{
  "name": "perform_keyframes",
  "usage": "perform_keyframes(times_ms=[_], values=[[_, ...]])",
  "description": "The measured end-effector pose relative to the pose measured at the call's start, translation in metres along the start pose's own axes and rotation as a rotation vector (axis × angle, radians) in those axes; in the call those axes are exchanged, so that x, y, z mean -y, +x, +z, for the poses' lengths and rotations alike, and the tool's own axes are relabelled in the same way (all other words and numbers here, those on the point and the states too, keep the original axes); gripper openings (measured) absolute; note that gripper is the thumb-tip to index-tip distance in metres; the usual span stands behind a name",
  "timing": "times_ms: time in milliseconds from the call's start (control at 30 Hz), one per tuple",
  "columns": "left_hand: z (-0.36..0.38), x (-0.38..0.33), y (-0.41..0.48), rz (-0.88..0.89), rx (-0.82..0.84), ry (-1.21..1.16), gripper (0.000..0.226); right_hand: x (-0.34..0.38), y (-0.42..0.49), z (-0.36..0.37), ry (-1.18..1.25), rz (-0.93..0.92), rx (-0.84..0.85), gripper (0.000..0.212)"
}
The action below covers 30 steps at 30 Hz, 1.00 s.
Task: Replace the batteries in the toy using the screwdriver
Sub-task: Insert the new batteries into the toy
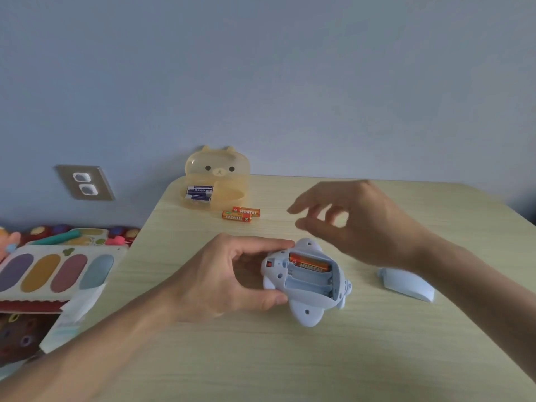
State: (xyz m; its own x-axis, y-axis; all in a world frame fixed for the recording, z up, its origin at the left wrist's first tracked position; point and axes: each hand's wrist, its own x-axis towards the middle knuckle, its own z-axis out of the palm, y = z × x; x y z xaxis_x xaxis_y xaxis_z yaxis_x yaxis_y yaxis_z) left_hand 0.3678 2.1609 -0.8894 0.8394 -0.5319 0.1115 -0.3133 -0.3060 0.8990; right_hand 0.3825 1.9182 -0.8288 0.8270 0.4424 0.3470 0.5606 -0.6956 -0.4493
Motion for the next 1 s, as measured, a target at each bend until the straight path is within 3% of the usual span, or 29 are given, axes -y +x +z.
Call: perform_keyframes(times_ms=[367,567,767,900,1000], values=[[0.000,0.001,-0.002,0.012,0.009,-0.034,0.064,-0.014,0.106,0.058,-0.190,0.092,0.224,0.020],[-0.002,0.001,-0.001,0.023,0.031,-0.056,0.063,-0.022,0.104,0.063,-0.183,0.116,0.250,0.011],[-0.002,0.000,-0.001,0.006,0.028,-0.022,0.068,-0.037,0.080,0.043,-0.373,0.114,0.415,0.052],[-0.002,0.000,0.000,-0.019,0.024,-0.012,0.069,-0.045,0.061,0.027,-0.446,0.111,0.454,0.046],[-0.002,0.000,0.000,-0.031,0.030,-0.006,0.069,-0.043,0.047,0.012,-0.438,0.141,0.382,0.038]])
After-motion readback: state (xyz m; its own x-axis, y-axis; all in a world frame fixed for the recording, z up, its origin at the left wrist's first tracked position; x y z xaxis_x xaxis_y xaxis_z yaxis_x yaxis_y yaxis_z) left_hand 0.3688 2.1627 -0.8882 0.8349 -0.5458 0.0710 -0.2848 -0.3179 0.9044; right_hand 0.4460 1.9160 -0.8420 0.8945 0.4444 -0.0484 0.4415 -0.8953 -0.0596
